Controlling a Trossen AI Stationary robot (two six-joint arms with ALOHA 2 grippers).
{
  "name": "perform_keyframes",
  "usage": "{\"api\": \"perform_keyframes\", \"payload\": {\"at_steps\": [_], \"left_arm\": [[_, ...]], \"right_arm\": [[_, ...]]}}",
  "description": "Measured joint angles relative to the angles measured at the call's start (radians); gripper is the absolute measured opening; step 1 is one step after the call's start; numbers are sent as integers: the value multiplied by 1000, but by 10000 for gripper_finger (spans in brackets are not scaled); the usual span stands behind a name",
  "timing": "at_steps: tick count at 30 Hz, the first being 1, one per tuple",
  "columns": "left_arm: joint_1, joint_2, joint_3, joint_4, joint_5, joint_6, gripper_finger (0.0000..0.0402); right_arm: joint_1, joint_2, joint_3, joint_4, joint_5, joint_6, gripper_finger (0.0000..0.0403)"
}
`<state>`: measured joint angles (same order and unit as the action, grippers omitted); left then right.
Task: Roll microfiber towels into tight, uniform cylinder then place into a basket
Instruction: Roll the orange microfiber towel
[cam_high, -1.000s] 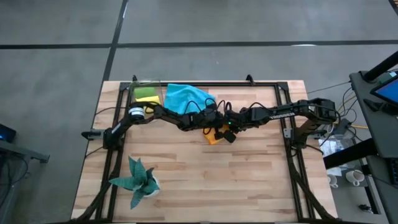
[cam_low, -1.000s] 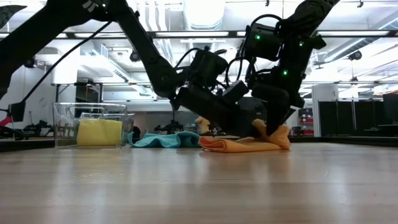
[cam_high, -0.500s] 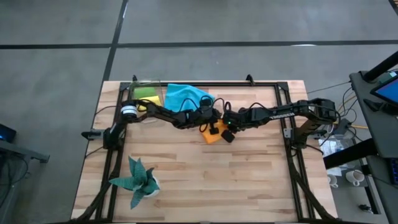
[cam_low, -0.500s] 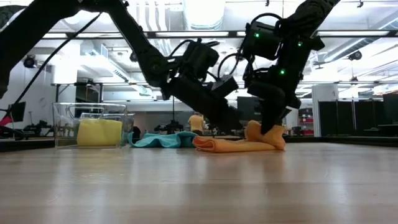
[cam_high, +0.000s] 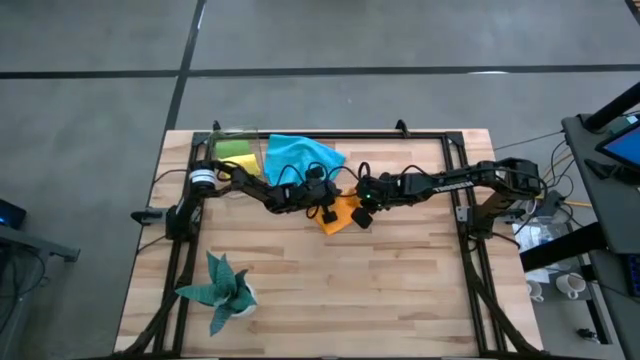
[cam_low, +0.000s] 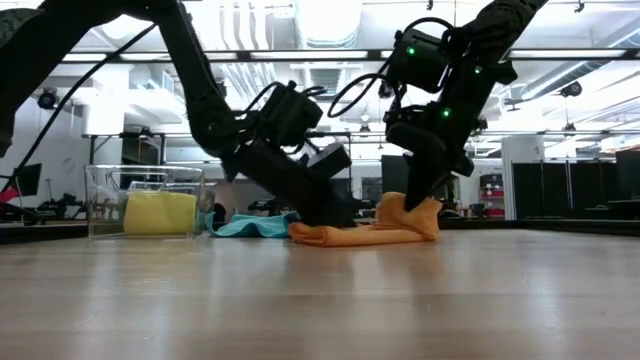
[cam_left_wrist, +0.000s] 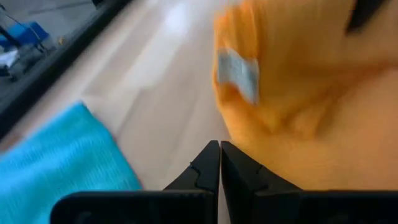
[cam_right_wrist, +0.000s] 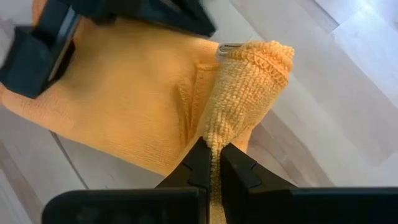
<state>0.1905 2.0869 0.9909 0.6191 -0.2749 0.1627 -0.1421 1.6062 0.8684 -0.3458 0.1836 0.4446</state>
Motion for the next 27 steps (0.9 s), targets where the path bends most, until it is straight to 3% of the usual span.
{"api": "perform_keyframes", "payload": {"at_steps": [8,19,27], "left_arm": [[-4,-10,-35,0,-8,-36,0],[-4,-14,17,-2,5,-53,0],[-1,-31,17,-1,-8,-33,0]], "right_arm": [[0,0,0,12,-1,-11,9],[4,0,0,97,-69,-8,9],[9,0,0,96,-53,-30,9]]}}
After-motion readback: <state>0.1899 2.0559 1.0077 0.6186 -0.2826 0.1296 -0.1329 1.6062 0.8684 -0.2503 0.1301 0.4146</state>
